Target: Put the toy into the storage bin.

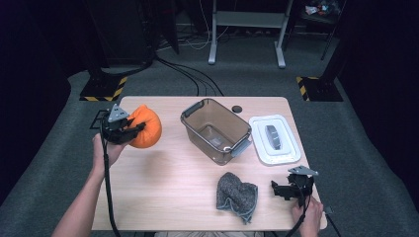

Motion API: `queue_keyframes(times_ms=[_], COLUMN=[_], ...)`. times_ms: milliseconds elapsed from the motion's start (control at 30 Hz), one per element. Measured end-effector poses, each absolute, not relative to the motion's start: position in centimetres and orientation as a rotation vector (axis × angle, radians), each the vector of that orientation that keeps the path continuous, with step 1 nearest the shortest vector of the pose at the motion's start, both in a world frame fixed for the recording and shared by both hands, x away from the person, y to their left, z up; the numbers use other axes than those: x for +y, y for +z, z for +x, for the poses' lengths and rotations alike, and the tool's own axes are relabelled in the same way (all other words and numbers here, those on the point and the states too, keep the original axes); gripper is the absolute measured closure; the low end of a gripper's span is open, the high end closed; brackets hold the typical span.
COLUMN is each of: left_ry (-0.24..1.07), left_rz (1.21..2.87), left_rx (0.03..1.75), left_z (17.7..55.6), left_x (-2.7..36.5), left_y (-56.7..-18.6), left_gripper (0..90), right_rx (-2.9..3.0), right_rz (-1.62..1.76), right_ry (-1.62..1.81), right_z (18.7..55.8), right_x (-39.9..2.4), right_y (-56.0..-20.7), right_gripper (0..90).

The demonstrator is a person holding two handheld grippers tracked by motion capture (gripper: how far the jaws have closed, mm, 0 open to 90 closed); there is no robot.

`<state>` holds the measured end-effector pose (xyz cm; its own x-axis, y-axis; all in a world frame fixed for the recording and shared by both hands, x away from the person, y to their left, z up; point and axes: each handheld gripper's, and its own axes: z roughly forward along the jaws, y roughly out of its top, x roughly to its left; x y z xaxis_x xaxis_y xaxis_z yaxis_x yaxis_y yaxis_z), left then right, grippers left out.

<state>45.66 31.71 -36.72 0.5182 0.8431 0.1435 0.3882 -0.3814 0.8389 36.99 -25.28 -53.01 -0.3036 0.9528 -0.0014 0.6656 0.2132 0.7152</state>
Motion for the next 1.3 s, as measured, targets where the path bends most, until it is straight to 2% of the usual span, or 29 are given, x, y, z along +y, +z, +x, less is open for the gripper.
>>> queue_keyframes(times_ms=[833, 1300], left_ry=[0.768, 0.737], left_rz=[2.002, 1.995], left_rx=[0.907, 0.863], left_z=[49.0, 50.6], left_x=[27.4, 24.0], left_y=[-32.1, -30.8], left_gripper=[65.0, 64.8], right_rx=[2.048, 2.050], right_rz=[1.496, 1.495], right_ry=[0.861, 0.860], right_z=[37.0, 37.0], right_x=[-25.3, -25.3], right_y=[-53.0, -53.0], right_gripper=[0.0, 0.0])
